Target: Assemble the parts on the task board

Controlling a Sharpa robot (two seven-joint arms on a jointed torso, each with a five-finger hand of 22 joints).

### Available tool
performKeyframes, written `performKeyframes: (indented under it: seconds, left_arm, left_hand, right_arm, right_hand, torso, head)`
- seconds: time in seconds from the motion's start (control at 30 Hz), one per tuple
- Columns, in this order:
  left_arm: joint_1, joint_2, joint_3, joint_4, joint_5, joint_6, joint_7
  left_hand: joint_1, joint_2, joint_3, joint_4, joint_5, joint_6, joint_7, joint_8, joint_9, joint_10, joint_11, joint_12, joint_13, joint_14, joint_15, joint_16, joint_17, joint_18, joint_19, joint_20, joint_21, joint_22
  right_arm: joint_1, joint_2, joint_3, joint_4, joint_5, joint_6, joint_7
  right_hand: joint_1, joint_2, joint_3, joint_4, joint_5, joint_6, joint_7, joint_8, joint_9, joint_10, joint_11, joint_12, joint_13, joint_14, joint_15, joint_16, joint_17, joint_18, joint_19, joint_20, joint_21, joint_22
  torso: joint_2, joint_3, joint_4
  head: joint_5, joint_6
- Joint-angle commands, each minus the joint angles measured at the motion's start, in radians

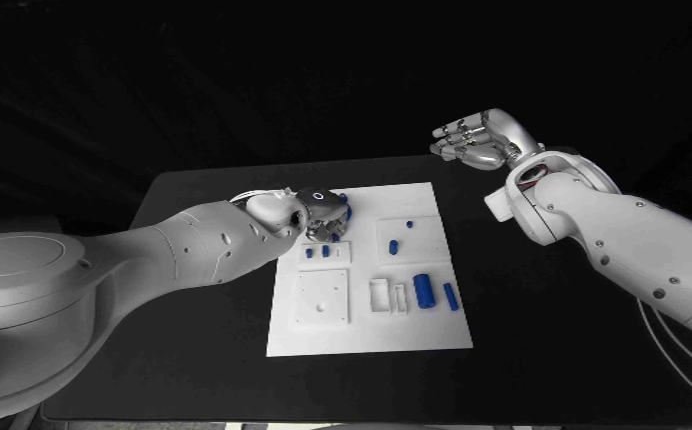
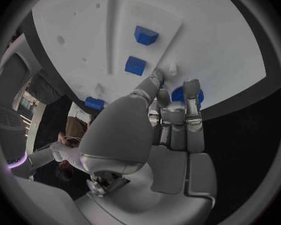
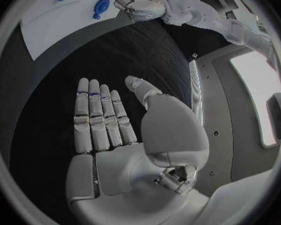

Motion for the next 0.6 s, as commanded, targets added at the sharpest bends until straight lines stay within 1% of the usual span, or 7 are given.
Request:
performKeyframes:
  seconds: [0.03,0.17,0.27,0.43,0.6]
  left_arm:
    - [-0.006,0.003,-0.003,0.004,-0.012,0.035,0.022]
    - [-0.006,0.006,-0.003,-0.001,-0.011,0.048,0.012]
    - [-0.006,0.008,-0.003,-0.003,-0.011,0.056,0.003]
    - [-0.006,0.011,-0.003,-0.006,-0.016,0.071,-0.016]
    - [-0.006,0.015,-0.003,-0.008,-0.024,0.082,-0.032]
  left_hand:
    - [-0.006,0.008,0.006,0.001,0.017,-0.019,0.006,0.001,0.001,0.006,-0.004,-0.001,0.002,0.013,0.0,0.004,0.01,-0.012,0.005,-0.005,0.008,0.02]
    - [-0.023,0.005,0.006,0.01,0.03,-0.043,0.01,0.001,0.0,0.012,-0.002,-0.003,0.003,0.021,0.001,0.005,0.023,-0.011,0.008,-0.005,0.013,0.02]
    - [-0.031,-0.004,0.007,0.014,0.029,-0.055,0.013,0.001,0.0,0.018,-0.001,-0.005,0.004,0.027,0.001,0.006,0.033,-0.01,0.01,-0.004,0.017,0.019]
    - [-0.044,-0.027,0.007,0.026,0.028,-0.078,0.018,0.001,-0.001,0.03,0.002,-0.01,0.007,0.039,0.003,0.006,0.058,-0.007,0.014,-0.003,0.023,0.019]
    - [-0.05,-0.041,0.004,0.039,0.027,-0.083,0.023,0.001,-0.001,0.036,0.006,-0.015,0.009,0.044,0.006,0.004,0.068,-0.004,0.016,0.0,0.025,0.018]
  right_arm:
    - [-0.001,0.0,0.0,0.001,-0.007,0.013,0.011]
    - [-0.001,0.0,0.0,0.001,-0.007,0.013,0.011]
    - [-0.001,0.0,0.0,0.001,-0.006,0.013,0.011]
    - [-0.001,0.0,0.0,0.001,-0.006,0.013,0.011]
    - [-0.001,-0.001,0.0,0.002,-0.006,0.014,0.011]
  right_hand:
    - [-0.008,-0.002,-0.002,0.006,0.008,0.005,-0.001,0.001,-0.001,0.004,-0.001,-0.006,-0.001,0.006,0.003,-0.005,0.0,-0.002,0.004,0.003,-0.004,-0.001]
    - [-0.009,-0.002,-0.004,0.007,0.009,0.005,-0.001,0.001,-0.001,0.004,-0.001,-0.006,-0.001,0.006,0.003,-0.005,0.0,-0.002,0.004,0.003,-0.004,-0.001]
    - [-0.009,-0.002,-0.004,0.007,0.009,0.005,-0.001,0.001,-0.001,0.004,-0.001,-0.006,-0.001,0.006,0.003,-0.005,0.0,-0.002,0.004,0.003,-0.004,-0.001]
    - [-0.009,-0.002,-0.004,0.007,0.009,0.005,-0.001,0.001,-0.001,0.004,-0.001,-0.006,-0.001,0.006,0.003,-0.005,0.0,-0.002,0.004,0.003,-0.004,-0.001]
    - [-0.007,-0.002,-0.009,0.009,0.01,0.005,-0.001,0.001,-0.001,0.003,-0.001,-0.006,-0.001,0.006,0.003,-0.004,0.0,-0.002,0.004,0.003,-0.005,-0.001]
  torso:
    - [0.0,0.0002,-0.0004]
    - [0.0,0.0007,-0.0013]
    - [0.0,0.0008,-0.0014]
    - [0.0,0.0006,-0.0006]
    - [0.0,0.001,-0.0009]
  head:
    - [0.001,0.001]
    - [0.003,0.002]
    - [0.005,0.002]
    - [0.003,0.002]
    - [0.003,0.001]
